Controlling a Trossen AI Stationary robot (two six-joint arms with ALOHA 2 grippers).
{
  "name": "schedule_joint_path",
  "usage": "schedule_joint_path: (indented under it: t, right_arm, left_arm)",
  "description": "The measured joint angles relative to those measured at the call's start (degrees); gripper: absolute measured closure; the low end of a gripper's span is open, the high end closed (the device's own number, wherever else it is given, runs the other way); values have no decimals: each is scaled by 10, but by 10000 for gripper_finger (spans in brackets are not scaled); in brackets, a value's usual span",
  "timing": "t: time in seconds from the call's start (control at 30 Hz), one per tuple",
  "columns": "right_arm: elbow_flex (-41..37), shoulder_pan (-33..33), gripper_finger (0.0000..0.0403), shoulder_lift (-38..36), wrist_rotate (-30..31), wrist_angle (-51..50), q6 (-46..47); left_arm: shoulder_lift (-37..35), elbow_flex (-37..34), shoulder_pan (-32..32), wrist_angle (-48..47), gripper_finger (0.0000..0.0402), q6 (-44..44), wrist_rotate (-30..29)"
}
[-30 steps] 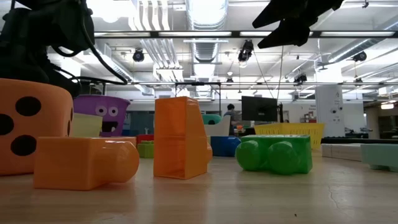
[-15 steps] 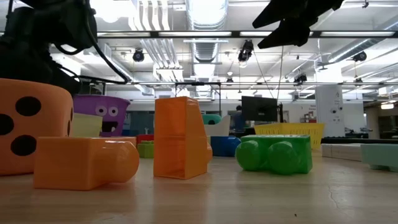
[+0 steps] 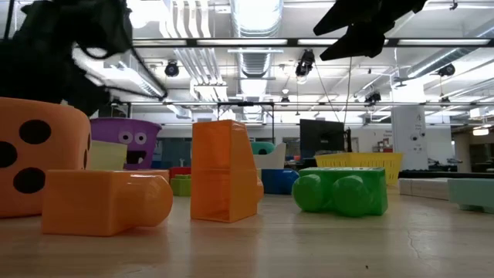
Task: Pick & Place Toys
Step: Put the red game piece into the light yellow bin
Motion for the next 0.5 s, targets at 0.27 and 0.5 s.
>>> schedule_joint_path:
  t: [0.27, 0.5]
  right_arm:
    - [0, 0, 4, 0, 0, 0, 0]
    - [0, 0, 4, 0, 0, 0, 0]
  left_arm:
    - [0, 91, 0, -33, 199, 37, -38]
    - [0, 146, 16, -45, 199, 109, -89]
